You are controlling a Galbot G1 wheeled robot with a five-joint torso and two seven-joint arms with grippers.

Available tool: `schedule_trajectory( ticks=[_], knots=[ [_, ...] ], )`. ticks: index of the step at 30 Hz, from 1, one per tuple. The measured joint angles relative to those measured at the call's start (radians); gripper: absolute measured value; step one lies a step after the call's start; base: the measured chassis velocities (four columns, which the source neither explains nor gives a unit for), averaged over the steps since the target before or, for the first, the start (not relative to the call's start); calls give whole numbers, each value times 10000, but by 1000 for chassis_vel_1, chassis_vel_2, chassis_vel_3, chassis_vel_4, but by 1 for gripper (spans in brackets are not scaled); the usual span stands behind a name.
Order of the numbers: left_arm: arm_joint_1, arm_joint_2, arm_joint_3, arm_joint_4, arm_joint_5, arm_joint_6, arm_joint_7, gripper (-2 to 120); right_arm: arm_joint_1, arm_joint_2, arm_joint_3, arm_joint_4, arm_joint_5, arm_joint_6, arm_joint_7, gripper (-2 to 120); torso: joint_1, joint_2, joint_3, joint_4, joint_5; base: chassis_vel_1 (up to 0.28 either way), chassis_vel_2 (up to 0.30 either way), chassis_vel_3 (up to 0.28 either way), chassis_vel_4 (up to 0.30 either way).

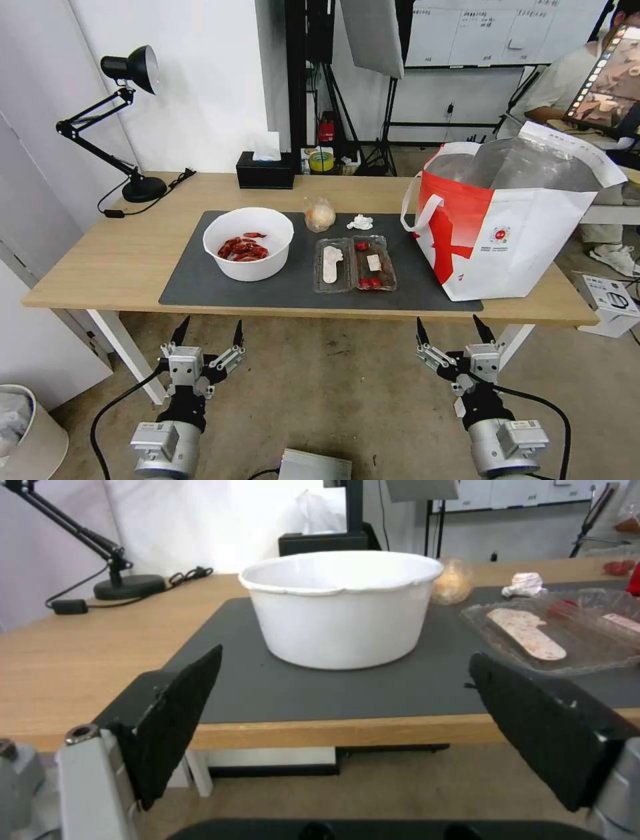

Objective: Pick up the trash from the table and place it into the takeout bag.

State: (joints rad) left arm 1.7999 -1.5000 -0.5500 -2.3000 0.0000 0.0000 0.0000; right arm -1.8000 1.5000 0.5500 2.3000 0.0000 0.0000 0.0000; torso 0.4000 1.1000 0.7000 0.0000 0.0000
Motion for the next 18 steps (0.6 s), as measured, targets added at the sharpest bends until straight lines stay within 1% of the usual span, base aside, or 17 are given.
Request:
schedule_trajectory(
  ticks=[18],
  knots=[
    [0, 0, 0, 0, -1, 0, 0, 100, 0, 0, 0, 0, 0, 0, 0, 100, 0, 0, 0, 0, 0, 0, 0, 0, 0]
  ],
)
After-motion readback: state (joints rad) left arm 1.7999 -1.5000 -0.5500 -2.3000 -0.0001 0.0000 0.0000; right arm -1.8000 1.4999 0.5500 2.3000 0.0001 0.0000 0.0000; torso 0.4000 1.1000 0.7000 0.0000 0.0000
